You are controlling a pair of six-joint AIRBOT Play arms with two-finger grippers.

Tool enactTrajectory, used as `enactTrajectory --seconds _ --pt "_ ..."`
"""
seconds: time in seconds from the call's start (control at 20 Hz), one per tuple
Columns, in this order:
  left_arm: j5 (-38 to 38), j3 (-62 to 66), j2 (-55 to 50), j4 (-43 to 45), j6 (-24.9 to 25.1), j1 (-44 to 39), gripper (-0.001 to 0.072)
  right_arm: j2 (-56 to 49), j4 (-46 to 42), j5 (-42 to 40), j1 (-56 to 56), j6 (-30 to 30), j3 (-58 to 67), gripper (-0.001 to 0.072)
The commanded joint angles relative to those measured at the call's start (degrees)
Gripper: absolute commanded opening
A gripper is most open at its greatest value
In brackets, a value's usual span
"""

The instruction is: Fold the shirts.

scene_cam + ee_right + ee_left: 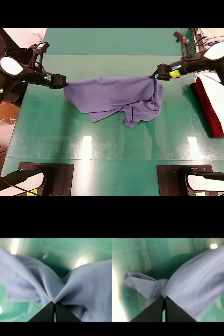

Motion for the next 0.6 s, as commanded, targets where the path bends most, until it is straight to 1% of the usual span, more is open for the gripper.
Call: enactTrajectory --seconds 0.0,0.05,0.1,0.15,0.2,0.25,0.35,0.45,0.55 --pt "10.4 -1.5 -2.1 0.0 -0.4 0.0 0.0032 -5.1 0.3 -9.8 0.4 -0.2 -1.4 0.0016" --pt "10.8 -1.3 -2.1 0.1 -0.8 0.0 0.0035 -5.4 0.3 -10.8 0.4 -0.2 -1.4 0.0016" --pt "10.3 -0.9 -2.1 0.5 -1.0 0.0 0.0240 -5.4 0.3 -11.2 0.4 -0.2 -1.4 0.0022" --pt "9.1 -0.2 -2.0 0.5 -1.1 0.0 0.0504 -5.3 0.3 -11.2 0.1 -0.2 -1.4 0.0135" --pt "7.1 1.2 -2.0 1.4 -1.6 0.0 0.0581 -5.3 0.2 -10.2 -0.3 -0.2 -0.9 0.0359" --pt "4.2 2.9 -2.0 2.8 -1.6 0.0 0.0582 -5.2 0.2 -7.9 -1.2 -0.2 0.0 0.0439" --pt "-3.5 6.5 -1.3 6.0 -2.3 0.0 0.0581 -4.3 0.2 -0.6 -3.8 -0.5 2.0 0.0437" --pt "-8.6 6.4 0.9 6.4 -2.9 0.0 0.0581 -1.6 0.0 5.3 -6.9 -2.7 1.4 0.0432" --pt "-11.3 2.6 3.6 5.0 -3.6 0.0 0.0581 3.3 0.0 6.9 -10.0 -3.1 -2.9 0.0432"
